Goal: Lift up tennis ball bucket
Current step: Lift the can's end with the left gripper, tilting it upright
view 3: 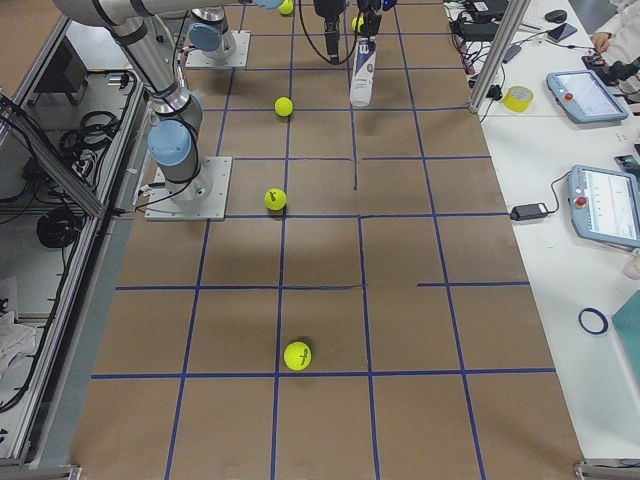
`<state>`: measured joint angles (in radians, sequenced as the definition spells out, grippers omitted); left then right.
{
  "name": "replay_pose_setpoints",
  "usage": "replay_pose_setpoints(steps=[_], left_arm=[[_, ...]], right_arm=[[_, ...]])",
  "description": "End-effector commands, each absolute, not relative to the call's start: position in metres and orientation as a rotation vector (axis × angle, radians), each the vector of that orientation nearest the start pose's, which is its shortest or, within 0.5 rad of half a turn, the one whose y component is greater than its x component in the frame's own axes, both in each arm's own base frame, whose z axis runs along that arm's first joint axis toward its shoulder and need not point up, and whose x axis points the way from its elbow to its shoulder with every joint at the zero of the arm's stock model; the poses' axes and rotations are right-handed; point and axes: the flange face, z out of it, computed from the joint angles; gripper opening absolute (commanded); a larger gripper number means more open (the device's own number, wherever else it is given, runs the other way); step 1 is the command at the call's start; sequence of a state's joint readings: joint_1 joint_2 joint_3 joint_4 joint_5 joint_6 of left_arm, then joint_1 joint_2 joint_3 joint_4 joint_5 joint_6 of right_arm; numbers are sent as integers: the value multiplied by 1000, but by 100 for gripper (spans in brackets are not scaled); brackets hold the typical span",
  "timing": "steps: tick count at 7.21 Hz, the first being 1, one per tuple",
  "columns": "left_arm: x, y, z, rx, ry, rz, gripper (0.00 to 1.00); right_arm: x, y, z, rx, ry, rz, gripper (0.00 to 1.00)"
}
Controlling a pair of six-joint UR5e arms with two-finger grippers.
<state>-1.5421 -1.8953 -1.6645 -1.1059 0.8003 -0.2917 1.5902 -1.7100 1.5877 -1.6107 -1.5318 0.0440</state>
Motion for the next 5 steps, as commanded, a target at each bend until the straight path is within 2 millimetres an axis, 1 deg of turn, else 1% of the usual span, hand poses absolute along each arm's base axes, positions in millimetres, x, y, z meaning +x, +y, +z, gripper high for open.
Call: replay_pose_setpoints(steps=[1, 2, 3, 4, 5], left_arm=[[-220, -610, 402, 307, -2701, 62, 0], [-241, -617, 421, 246, -2816, 165, 0], [-248, -620, 419, 194, -2928, 221, 1], [-268, -615, 412, 112, -3029, 283, 5], [-279, -617, 399, 7, -3134, 342, 6]], right_arm=[[147, -443, 547, -22, 3084, -243, 100], [147, -443, 547, -22, 3084, -243, 100], [147, -443, 547, -22, 3085, -246, 100], [146, -443, 548, -22, 3088, -248, 100], [144, -447, 547, -14, 3094, -256, 100]])
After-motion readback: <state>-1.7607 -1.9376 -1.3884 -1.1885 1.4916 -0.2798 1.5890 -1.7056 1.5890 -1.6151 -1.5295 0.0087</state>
